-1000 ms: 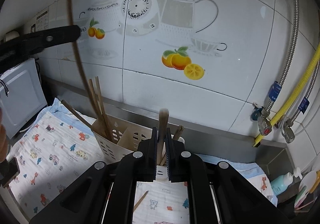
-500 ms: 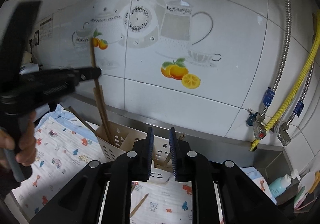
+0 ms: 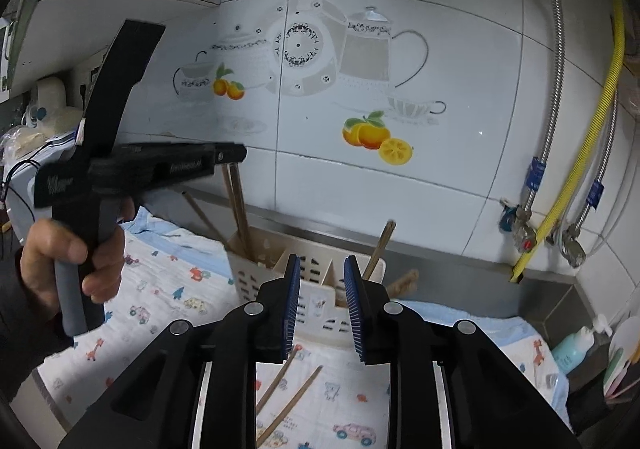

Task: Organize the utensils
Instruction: 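Open the left tool over the holder while the right tool releases its chopstick inside, then move the left tool to a remaining chopstick while the right tool grips another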

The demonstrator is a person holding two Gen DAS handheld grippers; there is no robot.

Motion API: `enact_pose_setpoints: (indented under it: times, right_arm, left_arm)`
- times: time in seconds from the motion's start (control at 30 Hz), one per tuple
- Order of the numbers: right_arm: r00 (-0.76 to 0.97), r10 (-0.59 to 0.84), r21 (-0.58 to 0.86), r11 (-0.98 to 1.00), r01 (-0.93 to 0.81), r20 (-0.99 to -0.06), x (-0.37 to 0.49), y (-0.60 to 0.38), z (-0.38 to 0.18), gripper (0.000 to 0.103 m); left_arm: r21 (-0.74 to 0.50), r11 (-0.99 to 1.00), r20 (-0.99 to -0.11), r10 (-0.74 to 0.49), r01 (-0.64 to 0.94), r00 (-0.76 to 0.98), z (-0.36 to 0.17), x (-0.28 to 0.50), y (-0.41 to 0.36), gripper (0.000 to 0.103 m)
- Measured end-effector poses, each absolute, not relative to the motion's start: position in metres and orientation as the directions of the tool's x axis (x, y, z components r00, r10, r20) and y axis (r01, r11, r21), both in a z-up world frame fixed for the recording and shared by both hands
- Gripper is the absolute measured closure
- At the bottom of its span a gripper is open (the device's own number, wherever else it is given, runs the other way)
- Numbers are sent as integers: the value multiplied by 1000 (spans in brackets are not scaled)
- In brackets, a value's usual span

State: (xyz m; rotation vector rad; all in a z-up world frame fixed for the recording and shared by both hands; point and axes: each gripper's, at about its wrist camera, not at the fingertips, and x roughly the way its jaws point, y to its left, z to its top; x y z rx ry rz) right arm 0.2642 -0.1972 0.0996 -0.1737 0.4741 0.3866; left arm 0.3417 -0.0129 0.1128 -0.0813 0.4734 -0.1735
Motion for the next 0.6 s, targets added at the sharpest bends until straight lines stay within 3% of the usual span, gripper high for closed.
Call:
enact_pose_setpoints:
  times: [0.3,0.6]
  right_arm:
    - [801,305,-49,922,-383,-516,218,-200,57,79]
    - [760,251,-7,948,-319,-600,174,-200,-13,79]
  left_arm:
    - [-137,977,-413,-209,166,886,125,293,-8,94]
    - [-178,974,-446,-204,137,871,87,234,11,94]
